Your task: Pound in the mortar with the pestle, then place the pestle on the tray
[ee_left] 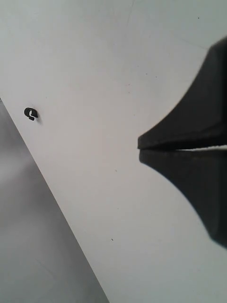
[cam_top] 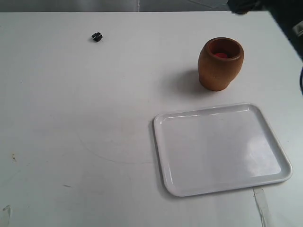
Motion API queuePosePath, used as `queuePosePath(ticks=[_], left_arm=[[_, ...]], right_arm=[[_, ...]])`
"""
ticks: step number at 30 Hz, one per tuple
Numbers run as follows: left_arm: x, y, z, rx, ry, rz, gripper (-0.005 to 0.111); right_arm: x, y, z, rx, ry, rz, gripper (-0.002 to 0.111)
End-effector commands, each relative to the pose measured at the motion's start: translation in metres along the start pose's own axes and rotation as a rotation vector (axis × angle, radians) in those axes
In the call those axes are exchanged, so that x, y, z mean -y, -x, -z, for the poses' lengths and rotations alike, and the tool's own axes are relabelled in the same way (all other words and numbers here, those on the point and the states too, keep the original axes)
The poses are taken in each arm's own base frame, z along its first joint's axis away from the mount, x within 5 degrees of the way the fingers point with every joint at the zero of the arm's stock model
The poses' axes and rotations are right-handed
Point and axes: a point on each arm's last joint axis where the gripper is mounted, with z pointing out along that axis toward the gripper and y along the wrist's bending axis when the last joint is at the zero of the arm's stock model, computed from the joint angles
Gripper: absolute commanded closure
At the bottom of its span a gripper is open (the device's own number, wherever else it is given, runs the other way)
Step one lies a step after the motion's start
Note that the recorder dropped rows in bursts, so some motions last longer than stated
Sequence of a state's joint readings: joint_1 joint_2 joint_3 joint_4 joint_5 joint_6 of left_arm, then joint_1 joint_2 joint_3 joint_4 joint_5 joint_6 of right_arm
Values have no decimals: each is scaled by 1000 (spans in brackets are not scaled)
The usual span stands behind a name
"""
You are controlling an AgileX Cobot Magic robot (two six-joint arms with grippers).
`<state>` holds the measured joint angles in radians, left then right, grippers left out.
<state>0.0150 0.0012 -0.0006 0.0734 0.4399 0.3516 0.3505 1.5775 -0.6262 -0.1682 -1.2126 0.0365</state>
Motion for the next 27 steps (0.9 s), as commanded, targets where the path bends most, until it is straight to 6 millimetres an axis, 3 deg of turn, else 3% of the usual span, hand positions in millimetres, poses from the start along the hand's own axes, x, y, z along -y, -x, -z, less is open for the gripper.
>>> queuePosePath(ticks=[1, 6, 11, 13, 15, 19, 25, 27], left_arm=[[1, 0, 0, 7, -8, 12, 107], [1, 0, 0, 7, -8, 12, 107], [1, 0, 0, 7, -8, 12, 107], [1, 0, 0, 7, -8, 12, 107], [1, 0, 0, 7, -8, 12, 107], [1, 0, 0, 7, -8, 12, 107], [1, 0, 0, 7, -8, 12, 107], [1, 0, 0, 7, -8, 12, 107]], right_arm=[[1, 16, 3, 2, -10, 15, 108], [0, -38, 0, -160, -3, -11, 108], [-2, -126, 12, -365, -16, -61, 108], [-3, -146, 13, -411, -19, -93, 108], [-4, -152, 12, -421, -11, -122, 108], [-6, -118, 0, -314, 46, -95, 108], [-3, 4, -12, 37, 53, -17, 108], [-1, 33, -8, 112, 37, -5, 108]])
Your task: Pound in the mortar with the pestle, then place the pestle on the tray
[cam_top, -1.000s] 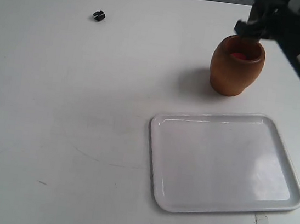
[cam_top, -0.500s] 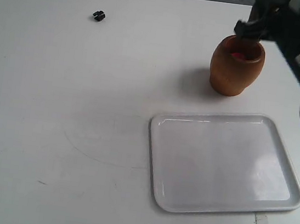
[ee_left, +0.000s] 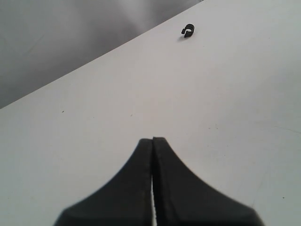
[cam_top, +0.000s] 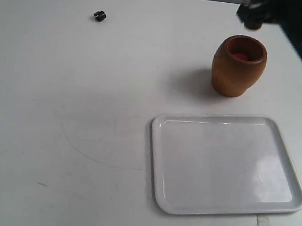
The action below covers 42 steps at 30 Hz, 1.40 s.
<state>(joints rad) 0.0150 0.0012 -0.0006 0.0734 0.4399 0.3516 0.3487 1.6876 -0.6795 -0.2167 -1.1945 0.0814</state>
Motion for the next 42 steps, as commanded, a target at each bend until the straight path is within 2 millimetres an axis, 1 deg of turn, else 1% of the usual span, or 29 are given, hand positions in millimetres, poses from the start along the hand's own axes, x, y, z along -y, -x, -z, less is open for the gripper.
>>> queuePosePath(ticks=[1, 2, 4, 6, 8, 9, 10, 11, 15, 16, 18, 20, 22, 24, 26, 29, 30, 32, 34, 38, 40, 41, 42], left_arm=[[1, 0, 0, 7, -8, 12, 107], [1, 0, 0, 7, -8, 12, 107], [1, 0, 0, 7, -8, 12, 107], [1, 0, 0, 7, -8, 12, 107], [1, 0, 0, 7, -8, 12, 107], [1, 0, 0, 7, -8, 12, 107], [1, 0, 0, 7, -8, 12, 107], [1, 0, 0, 7, -8, 12, 107], [1, 0, 0, 7, -8, 12, 107], [1, 0, 0, 7, -8, 12, 107], [1, 0, 0, 7, -8, 12, 107], [1, 0, 0, 7, -8, 12, 107], [1, 0, 0, 7, -8, 12, 107], [1, 0, 0, 7, -8, 12, 107], [1, 0, 0, 7, -8, 12, 107], [1, 0, 0, 7, -8, 12, 107], [1, 0, 0, 7, -8, 12, 107], [1, 0, 0, 7, -8, 12, 107], [1, 0, 0, 7, -8, 12, 107], [1, 0, 0, 7, -8, 12, 107], [1, 0, 0, 7, -8, 12, 107], [1, 0, 0, 7, -8, 12, 107], [1, 0, 0, 7, -8, 12, 107]], right_arm=[[-1, 66, 11, 175, -17, 39, 108], [0, 68, 12, 157, -29, 38, 108], [1, 62, 11, 98, -42, 53, 108], [2, 43, 8, 18, -44, 48, 108], [2, 18, 4, -61, -34, 41, 108], [2, -2, 2, -117, -22, 34, 108], [2, -17, 1, -149, -16, 28, 108], [1, -36, 1, -189, -12, 13, 108], [-1, -106, 10, -334, -4, -31, 108], [-2, -119, 13, -356, -2, -41, 108], [-3, -134, 17, -367, -1, -59, 108], [-3, -135, 18, -370, -3, -69, 108], [-3, -125, 15, -341, -1, -63, 108], [-2, -101, 8, -269, 3, -47, 108], [-3, -71, 3, -184, 27, -23, 108], [-4, -10, 0, -25, 39, 21, 108], [-6, 7, 1, -9, 59, 46, 108], [-10, 38, 7, 15, 93, 100, 108], [-14, 62, 14, 11, 117, 152, 108], [-26, 102, 36, -29, 210, 225, 108], [-30, 120, 48, -37, 229, 195, 108], [-31, 122, 52, -69, 233, 162, 108], [-33, 131, 61, -88, 247, 161, 108]])
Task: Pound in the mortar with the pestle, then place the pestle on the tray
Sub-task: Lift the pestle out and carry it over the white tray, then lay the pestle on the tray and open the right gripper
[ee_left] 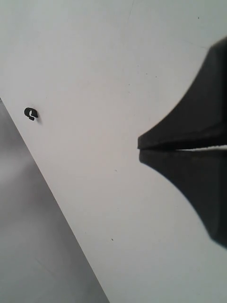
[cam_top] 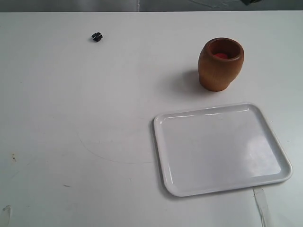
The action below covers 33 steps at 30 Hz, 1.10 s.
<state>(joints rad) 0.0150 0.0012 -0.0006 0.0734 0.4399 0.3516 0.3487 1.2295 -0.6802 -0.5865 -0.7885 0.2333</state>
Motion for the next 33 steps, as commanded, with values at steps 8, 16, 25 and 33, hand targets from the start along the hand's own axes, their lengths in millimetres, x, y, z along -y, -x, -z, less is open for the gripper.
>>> queuePosePath(ticks=[8, 16, 25, 33], left_arm=[[1, 0, 0, 7, -8, 12, 107], [1, 0, 0, 7, -8, 12, 107], [1, 0, 0, 7, -8, 12, 107], [1, 0, 0, 7, -8, 12, 107]], right_arm=[[-34, 8, 52, -489, 221, -366, 108], [-55, -56, 36, -710, 432, -539, 108], [-74, -143, 43, -1011, 481, -648, 108], [-69, -181, 47, -1160, 346, -599, 108]])
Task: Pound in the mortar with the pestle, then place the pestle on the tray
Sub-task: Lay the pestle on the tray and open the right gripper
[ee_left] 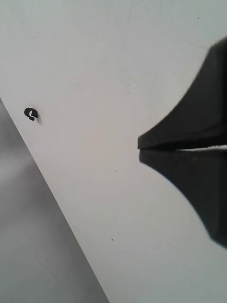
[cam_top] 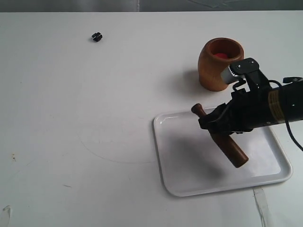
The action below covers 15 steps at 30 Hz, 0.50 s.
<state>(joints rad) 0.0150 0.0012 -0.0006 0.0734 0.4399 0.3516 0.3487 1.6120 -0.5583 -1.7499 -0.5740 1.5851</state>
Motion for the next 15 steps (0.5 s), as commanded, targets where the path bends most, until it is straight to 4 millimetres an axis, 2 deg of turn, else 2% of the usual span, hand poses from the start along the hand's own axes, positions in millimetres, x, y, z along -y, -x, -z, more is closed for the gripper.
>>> queuePosePath(ticks=[1, 4, 11, 13, 15], left_arm=[[1, 0, 0, 7, -8, 12, 107], [1, 0, 0, 7, -8, 12, 107], [1, 0, 0, 7, -8, 12, 107], [1, 0, 0, 7, -8, 12, 107], [1, 0, 0, 7, -8, 12, 107]], right_arm=[[8, -7, -9, -40, -31, -3, 107], [8, -7, -10, -45, -28, 14, 97], [8, -7, -10, -45, -26, 15, 51], [8, -7, -10, -43, -26, 16, 44], [7, -4, -9, -33, -28, 23, 44]])
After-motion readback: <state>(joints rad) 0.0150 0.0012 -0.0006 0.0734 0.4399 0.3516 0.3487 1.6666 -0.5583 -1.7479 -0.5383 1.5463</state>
